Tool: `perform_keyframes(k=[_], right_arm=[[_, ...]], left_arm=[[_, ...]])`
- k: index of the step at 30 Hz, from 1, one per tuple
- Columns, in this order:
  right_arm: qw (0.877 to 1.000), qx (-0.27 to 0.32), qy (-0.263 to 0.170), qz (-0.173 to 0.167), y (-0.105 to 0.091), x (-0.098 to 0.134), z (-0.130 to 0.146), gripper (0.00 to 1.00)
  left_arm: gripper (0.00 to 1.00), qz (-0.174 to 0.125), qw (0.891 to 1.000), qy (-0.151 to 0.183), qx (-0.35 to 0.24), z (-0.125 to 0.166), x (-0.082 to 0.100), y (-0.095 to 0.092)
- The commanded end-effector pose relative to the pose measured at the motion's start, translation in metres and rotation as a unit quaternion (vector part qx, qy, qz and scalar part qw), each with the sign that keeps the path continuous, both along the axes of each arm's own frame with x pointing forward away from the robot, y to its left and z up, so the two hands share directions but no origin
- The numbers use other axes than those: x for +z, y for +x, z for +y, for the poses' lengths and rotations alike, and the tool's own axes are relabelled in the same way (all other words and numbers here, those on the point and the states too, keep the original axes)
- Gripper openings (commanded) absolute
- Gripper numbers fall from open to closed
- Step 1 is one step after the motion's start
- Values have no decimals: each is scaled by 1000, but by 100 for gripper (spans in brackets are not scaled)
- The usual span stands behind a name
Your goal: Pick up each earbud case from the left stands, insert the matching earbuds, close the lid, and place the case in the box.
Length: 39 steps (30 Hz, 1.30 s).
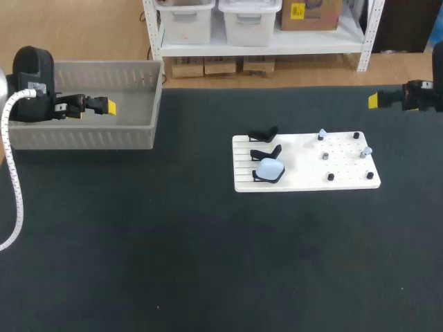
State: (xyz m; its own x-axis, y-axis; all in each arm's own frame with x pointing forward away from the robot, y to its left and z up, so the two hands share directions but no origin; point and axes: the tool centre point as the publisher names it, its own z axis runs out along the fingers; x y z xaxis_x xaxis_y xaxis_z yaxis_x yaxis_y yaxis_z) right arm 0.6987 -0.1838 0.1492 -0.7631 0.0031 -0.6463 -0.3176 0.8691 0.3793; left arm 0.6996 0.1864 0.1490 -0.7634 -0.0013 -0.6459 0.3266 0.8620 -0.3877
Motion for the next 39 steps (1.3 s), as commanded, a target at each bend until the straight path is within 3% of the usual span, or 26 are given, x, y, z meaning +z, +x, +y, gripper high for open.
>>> perform_keyframes(k=[1,13,19,22,24,26,31,39], right_arm=[[1000,0,0,0,0,0,0,100],[1000,0,0,0,0,0,0,100],[1000,0,0,0,0,0,0,100],[1000,0,0,0,0,0,0,100],[1000,0,0,0,0,0,0,100],[1000,0,0,0,0,0,0,100],[1000,0,0,0,0,0,0,100],[1000,0,0,0,0,0,0,100]], left_arm=[[100,2,1000,3,2,-1,1,0],[100,2,1000,3,2,-1,1,0],[100,-51,996,4,-68,-19,4,-4],[100,-90,985,6,-146,-30,5,-9],[100,-100,978,-13,-182,-35,5,-9],[100,-117,968,-7,-223,-41,5,-10],[100,-144,939,4,-313,-61,4,-12],[100,-159,895,-3,-416,-90,-9,-15]])
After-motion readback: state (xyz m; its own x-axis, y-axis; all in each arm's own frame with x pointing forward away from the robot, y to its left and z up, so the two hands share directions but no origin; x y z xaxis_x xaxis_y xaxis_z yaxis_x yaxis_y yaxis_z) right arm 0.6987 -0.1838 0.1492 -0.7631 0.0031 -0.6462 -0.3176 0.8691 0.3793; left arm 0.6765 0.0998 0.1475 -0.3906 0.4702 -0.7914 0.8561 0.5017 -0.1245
